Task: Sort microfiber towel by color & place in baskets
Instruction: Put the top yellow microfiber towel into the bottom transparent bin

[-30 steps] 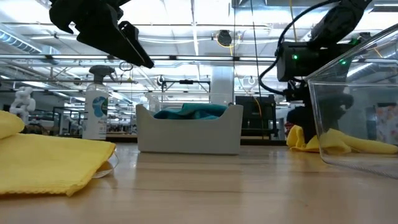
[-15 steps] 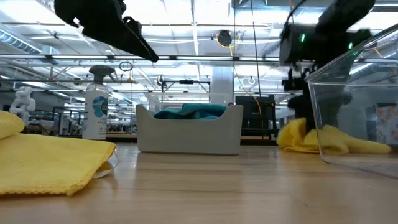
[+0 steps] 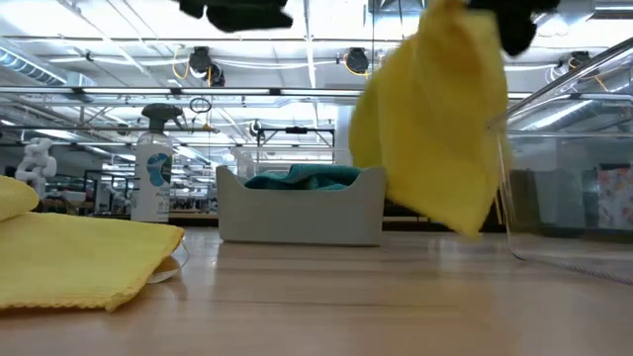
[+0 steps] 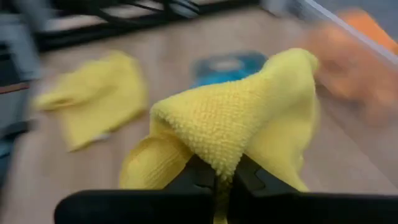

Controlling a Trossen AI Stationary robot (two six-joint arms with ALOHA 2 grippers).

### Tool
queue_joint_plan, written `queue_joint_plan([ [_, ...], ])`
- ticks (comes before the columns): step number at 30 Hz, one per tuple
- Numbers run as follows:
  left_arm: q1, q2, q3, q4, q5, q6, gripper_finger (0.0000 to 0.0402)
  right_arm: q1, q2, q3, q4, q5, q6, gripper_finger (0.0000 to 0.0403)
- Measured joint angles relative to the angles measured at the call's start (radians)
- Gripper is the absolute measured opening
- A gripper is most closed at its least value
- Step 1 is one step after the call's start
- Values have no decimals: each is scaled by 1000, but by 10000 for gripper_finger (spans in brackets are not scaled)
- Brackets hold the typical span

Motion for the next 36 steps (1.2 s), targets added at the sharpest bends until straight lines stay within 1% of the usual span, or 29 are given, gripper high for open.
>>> queue_joint_plan([
  [3, -5, 17, 0, 83, 54, 60, 334, 91, 1, 0, 115, -4, -122, 1],
  [8, -38, 47, 0, 253, 110, 166, 334, 199, 6, 0, 234, 8, -231, 1],
  [12, -41, 84, 0, 378, 128, 206, 334, 232, 7, 0, 338, 11, -298, 1],
  [15, -27, 116, 0, 416, 139, 250, 334, 239, 22, 0, 416, 13, -361, 1],
  [17, -7, 141, 0, 420, 189, 251, 334, 239, 39, 0, 457, 12, -408, 1],
  [21, 25, 194, 0, 499, 384, 219, 334, 236, 90, 0, 543, 12, -498, 0],
  [23, 26, 226, 10, 534, 430, 202, 332, 228, 119, 0, 604, 13, -543, 0],
  [25, 27, 253, 28, 545, 435, 199, 323, 221, 145, 0, 673, 13, -583, 0],
  [27, 20, 277, 51, 550, 435, 227, 298, 211, 165, 0, 743, 13, -605, 1],
  [29, 2, 294, 65, 547, 434, 265, 251, 199, 184, 0, 800, 12, -616, 4],
  [31, -13, 299, 77, 544, 435, 282, 188, 189, 196, 0, 816, 13, -617, 6],
  [33, -22, 296, 88, 547, 435, 281, 114, 178, 202, 0, 822, 14, -615, 6],
  [35, -25, 284, 90, 542, 433, 280, 40, 172, 209, 0, 827, 39, -610, 7],
  [36, -27, 278, 90, 541, 431, 276, 21, 171, 212, 0, 826, 68, -600, 7],
])
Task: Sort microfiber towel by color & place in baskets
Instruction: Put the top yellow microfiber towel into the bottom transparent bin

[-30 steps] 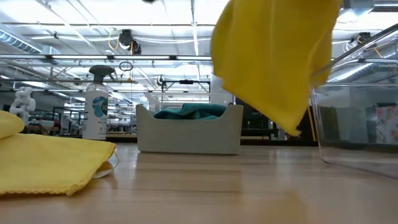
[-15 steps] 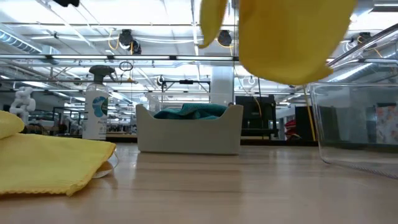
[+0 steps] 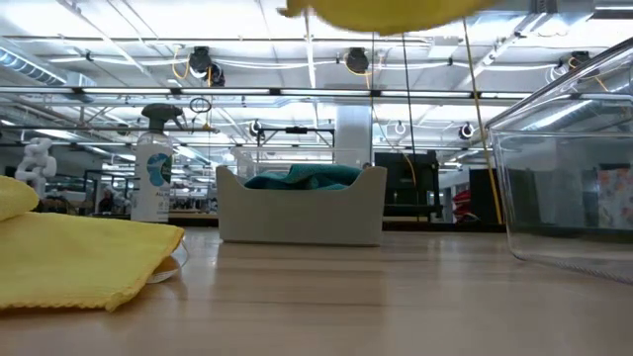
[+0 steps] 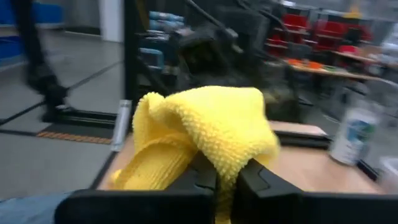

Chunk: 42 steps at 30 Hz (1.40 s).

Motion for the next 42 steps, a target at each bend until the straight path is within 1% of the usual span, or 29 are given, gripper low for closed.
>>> queue_joint_plan([
  [1, -2, -6, 0, 1, 0, -2, 16, 0, 0, 0, -4, 33, 12, 8],
  [4, -6, -28, 0, -18, 0, -20, 18, -1, 0, 0, -2, 116, 37, 14],
  [7, -10, -37, 0, -20, -1, -26, 12, 5, 0, 0, -5, 158, 46, 30],
  [12, -15, -43, 0, -12, -1, -27, 6, 11, 0, 0, -12, 157, 78, 78],
  [19, -7, -43, -1, 25, -1, -27, 8, -1, 29, 0, -36, 149, 144, 161],
  [23, 10, -43, -1, 57, -23, -29, 8, -12, 80, 0, -18, 147, 152, 206],
  [27, 33, -43, -1, 65, -39, -57, 8, -22, 129, 0, 61, 147, 152, 241],
  [29, 45, -43, -1, 61, -40, -69, 8, -27, 149, 0, 99, 139, 152, 256],
  [31, 57, -43, -1, 38, -41, -81, 8, -36, 161, 0, 126, 108, 150, 269],
  [35, 68, -43, -1, -25, -38, -82, 8, -50, 161, 0, 127, 41, 194, 289],
  [39, 68, -43, -1, -34, -36, -97, 8, -53, 161, 0, 122, 38, 205, 303],
  [42, 71, -43, -1, -39, -46, -109, 8, -54, 161, 0, 100, 38, 201, 305],
])
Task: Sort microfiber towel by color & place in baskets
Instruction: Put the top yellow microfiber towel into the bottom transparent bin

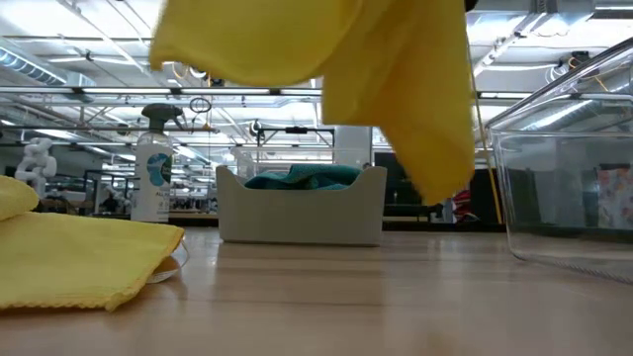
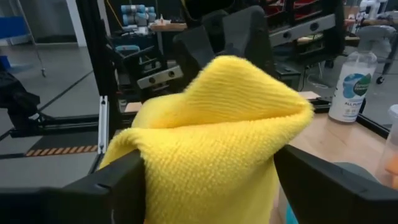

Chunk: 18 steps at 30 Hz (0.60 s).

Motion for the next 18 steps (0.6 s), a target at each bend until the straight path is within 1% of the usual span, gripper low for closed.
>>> queue_joint_plan([
  [4, 1, 0, 0, -21, -4, -4, 9, 0, 0, 0, 1, 0, 6, 293],
  [9, 4, 0, 0, -21, -6, -50, 9, -11, 0, 0, 0, -2, 26, 261],
  [12, 3, 0, 0, -22, -7, -52, 12, -23, 0, 0, -2, -51, 34, 235],
  [15, 3, 0, 0, -38, -7, -52, 35, -34, 0, 0, -1, -80, 50, 208],
  [18, 3, 0, -1, -45, -7, -52, 74, -41, 0, 0, -8, -87, 49, 182],
])
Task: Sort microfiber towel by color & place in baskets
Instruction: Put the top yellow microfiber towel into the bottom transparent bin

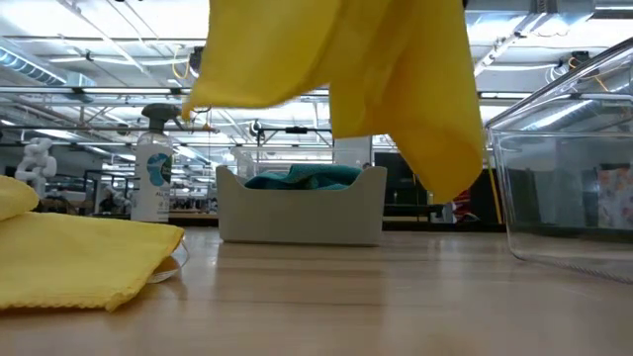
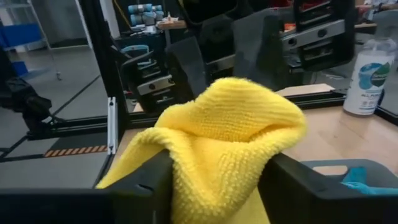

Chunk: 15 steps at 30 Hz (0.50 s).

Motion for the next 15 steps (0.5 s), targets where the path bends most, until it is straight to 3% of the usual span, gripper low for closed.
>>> queue_joint_plan([
  [7, -20, 0, 0, 3, 1, 1, 167, -5, 0, 0, -19, -16, 3, 112],
  [15, -61, -1, 0, 5, 2, 2, 215, -8, -7, 0, -30, -14, -31, 9],
])
